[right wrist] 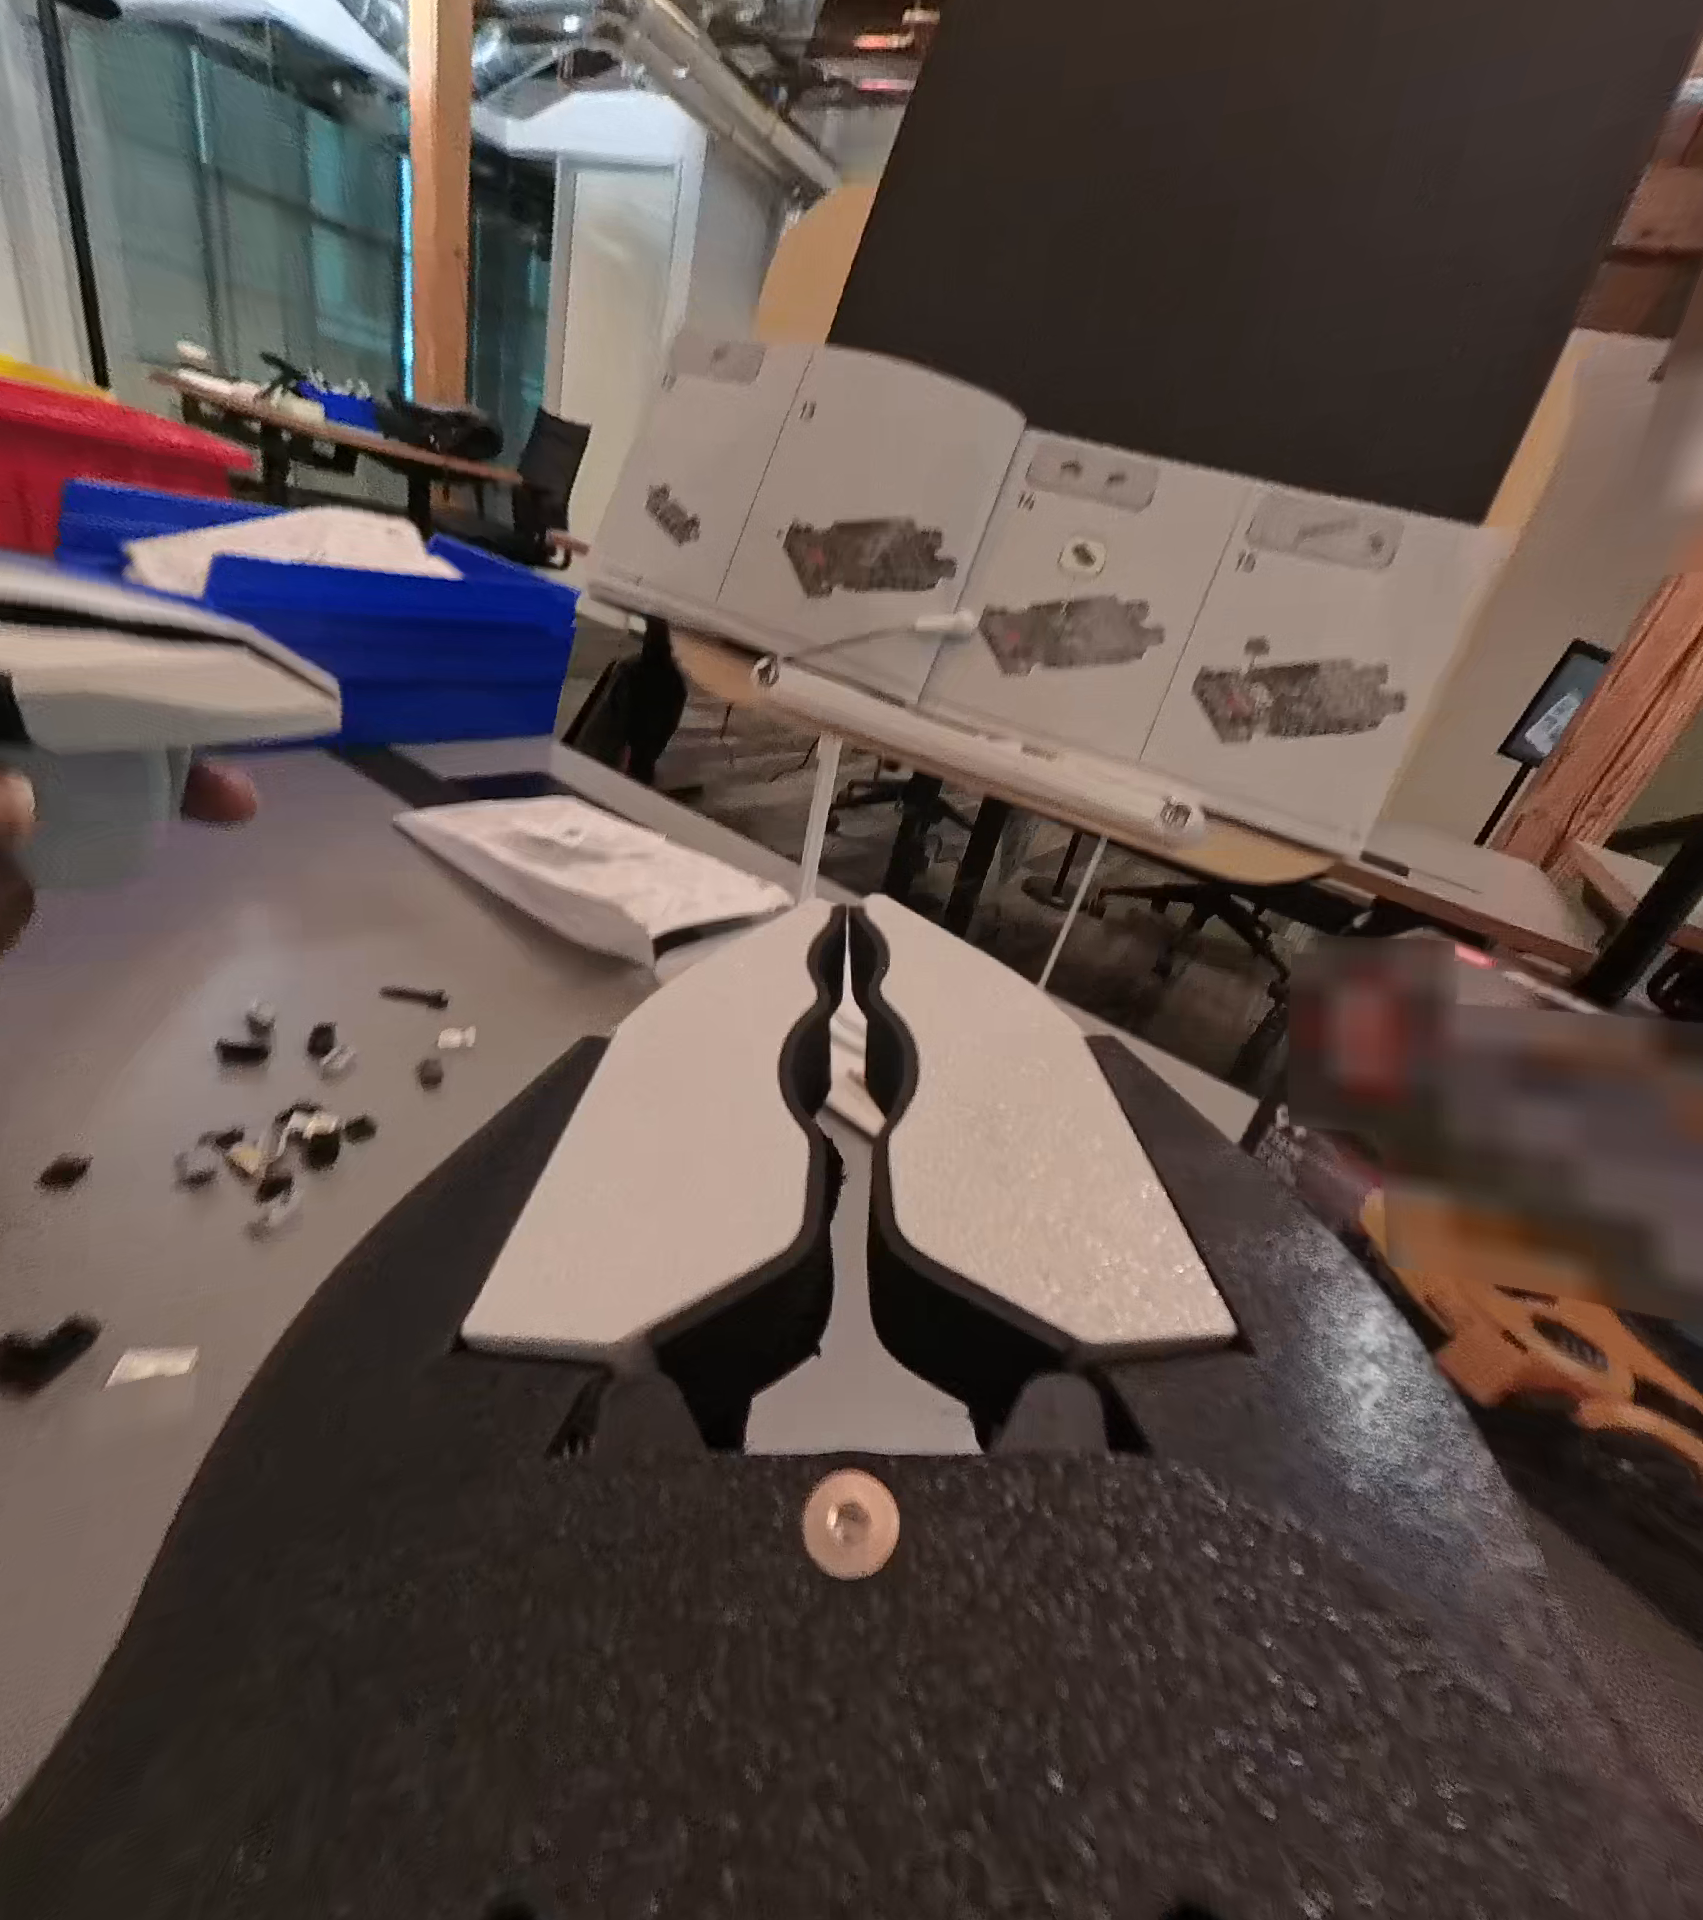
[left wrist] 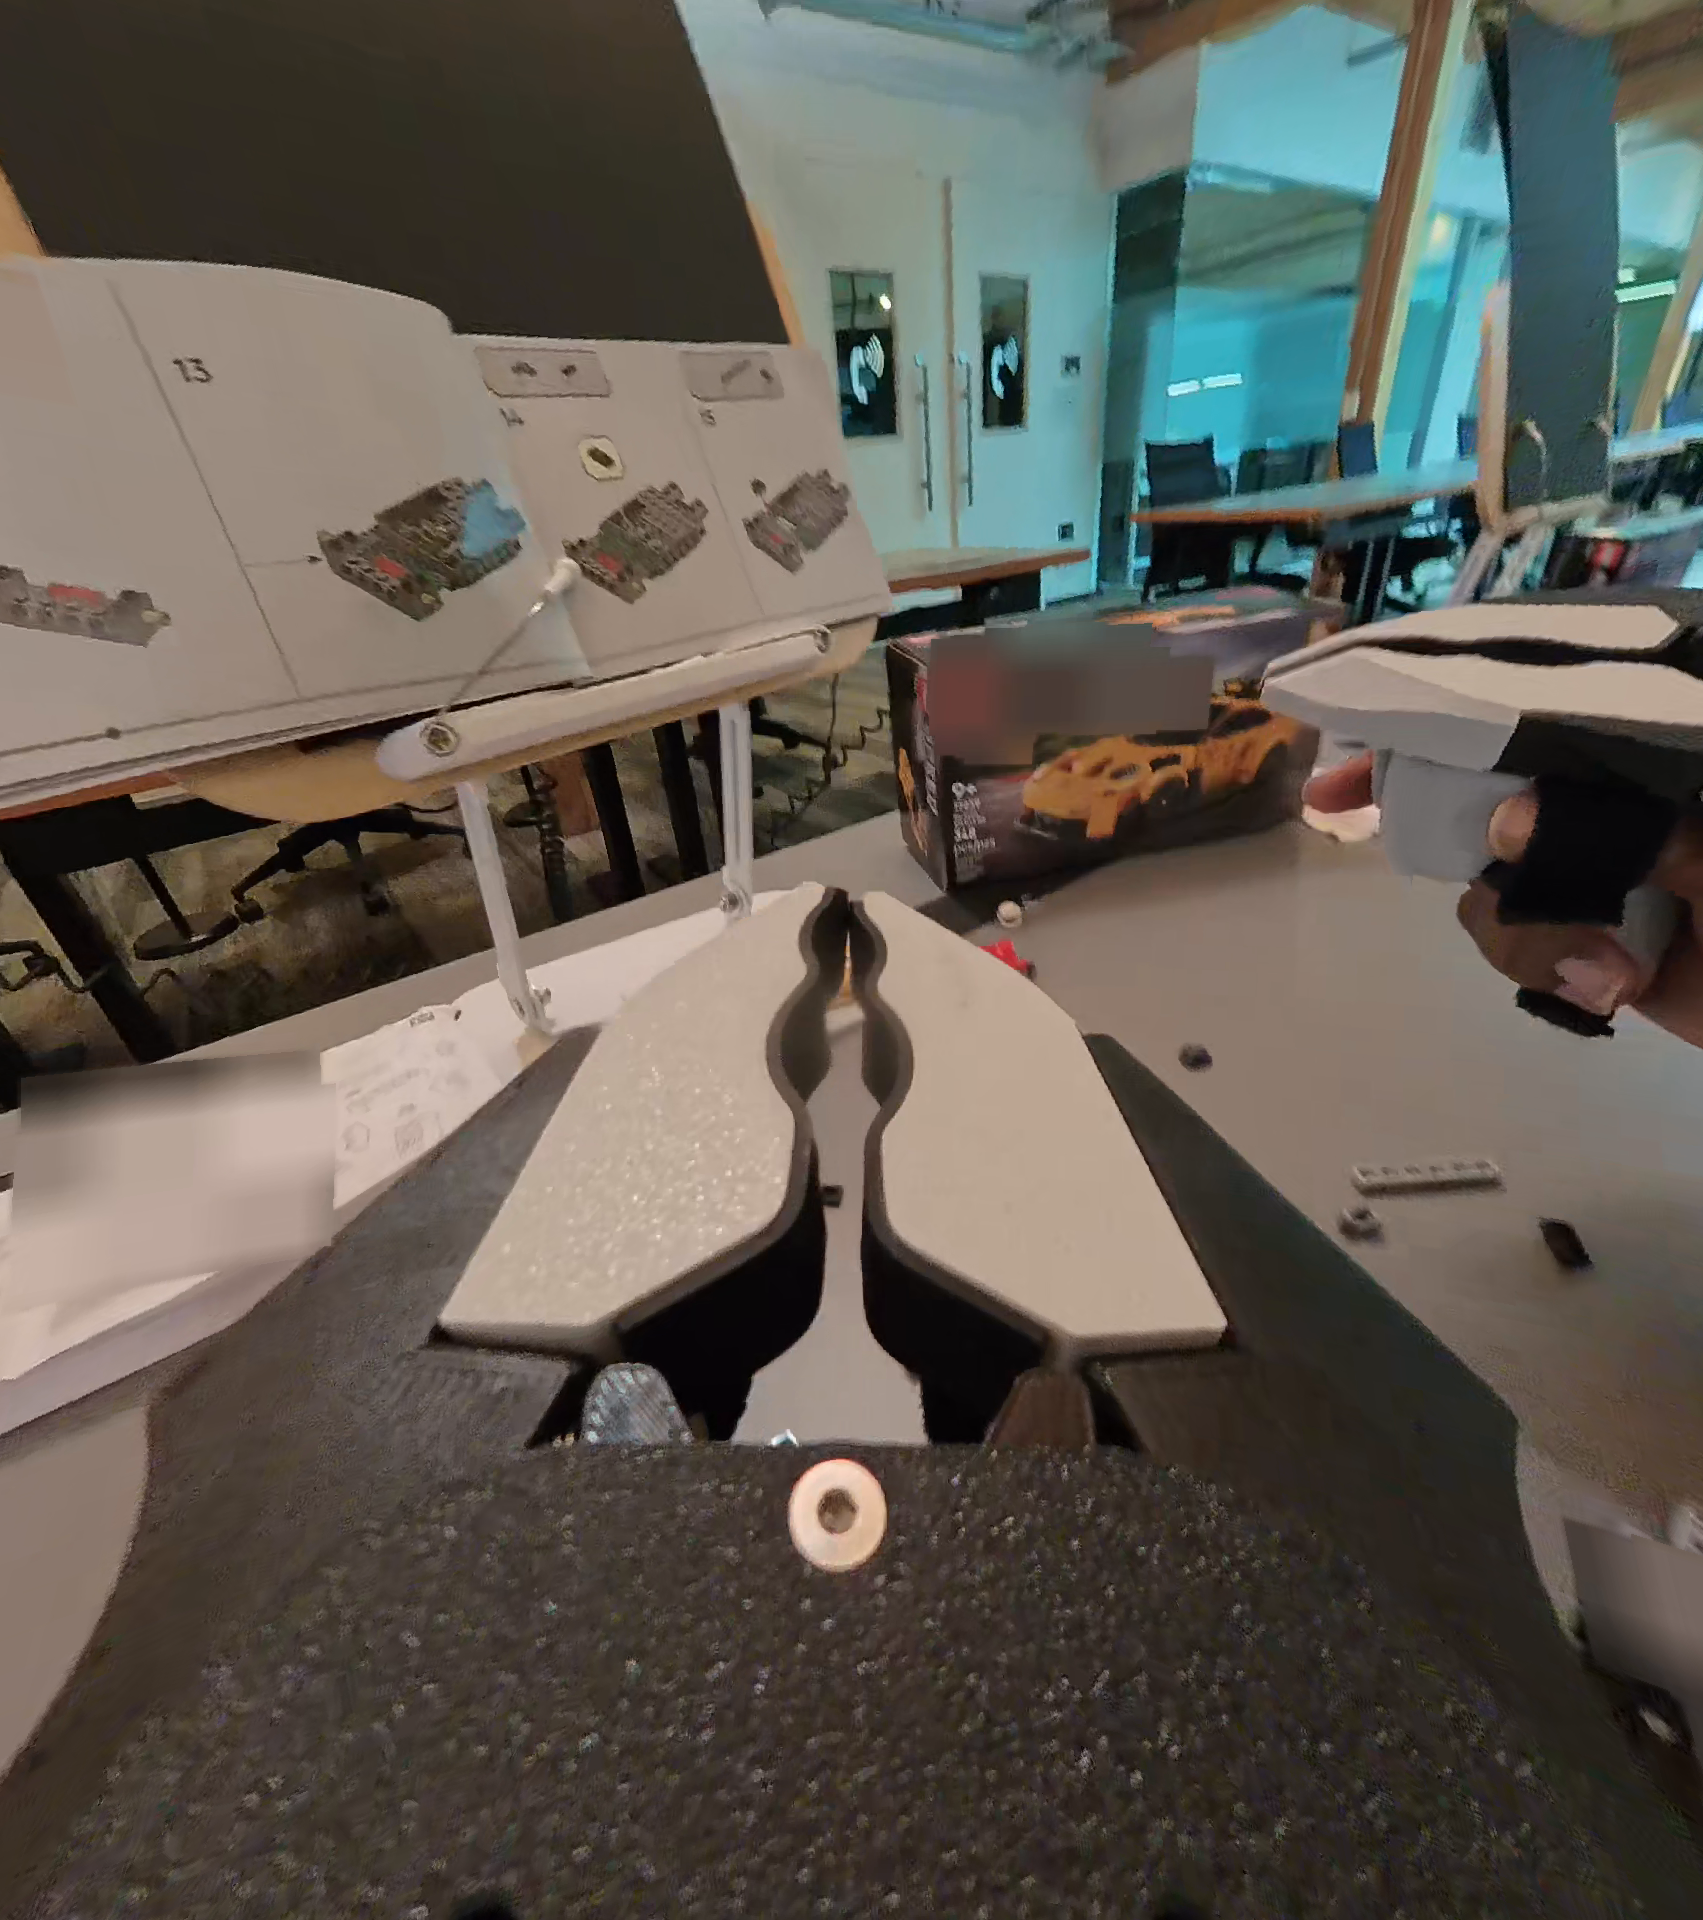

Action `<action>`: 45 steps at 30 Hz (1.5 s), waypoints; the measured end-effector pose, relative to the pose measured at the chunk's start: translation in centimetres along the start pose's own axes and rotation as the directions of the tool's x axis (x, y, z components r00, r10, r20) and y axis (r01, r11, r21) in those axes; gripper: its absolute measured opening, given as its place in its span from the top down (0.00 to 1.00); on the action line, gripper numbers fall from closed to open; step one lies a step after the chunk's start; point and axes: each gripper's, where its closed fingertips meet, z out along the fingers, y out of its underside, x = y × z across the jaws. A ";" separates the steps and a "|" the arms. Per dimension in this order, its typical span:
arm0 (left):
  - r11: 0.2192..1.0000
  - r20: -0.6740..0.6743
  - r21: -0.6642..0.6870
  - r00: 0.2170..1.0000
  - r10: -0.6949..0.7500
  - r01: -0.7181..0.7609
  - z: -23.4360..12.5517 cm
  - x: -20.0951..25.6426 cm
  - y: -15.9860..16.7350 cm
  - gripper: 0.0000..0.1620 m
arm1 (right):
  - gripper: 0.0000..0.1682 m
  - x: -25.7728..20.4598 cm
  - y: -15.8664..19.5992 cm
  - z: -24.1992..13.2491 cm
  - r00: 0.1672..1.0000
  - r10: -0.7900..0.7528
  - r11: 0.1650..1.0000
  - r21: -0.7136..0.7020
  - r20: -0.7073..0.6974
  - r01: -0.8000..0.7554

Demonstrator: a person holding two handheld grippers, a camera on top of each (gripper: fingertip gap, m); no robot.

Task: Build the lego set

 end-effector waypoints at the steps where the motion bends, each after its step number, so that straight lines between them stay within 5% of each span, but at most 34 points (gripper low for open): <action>1: 1.000 0.019 0.018 1.000 -0.006 0.005 0.4 -0.5 0.3 1.00 | 1.00 0.3 -0.5 0.8 1.000 0.009 1.000 0.010 -0.008 -0.009; 10: 0.996 0.012 0.029 0.996 0.088 -0.088 -0.6 -0.1 1.6 1.00 | 0.98 4.2 -2.7 12.9 0.998 -0.034 0.999 -0.004 -0.061 0.034; 17: 0.998 0.011 -0.021 0.998 0.068 -0.068 -0.1 -0.4 3.1 1.00 | 0.98 7.4 -0.6 20.3 0.993 -0.004 0.999 -0.052 -0.114 -0.002; 45: 0.965 -0.114 -0.129 0.970 0.215 -0.229 0.3 2.2 5.6 1.00 | 0.97 7.3 0.5 22.3 0.996 -0.058 0.994 -0.100 -0.062 0.051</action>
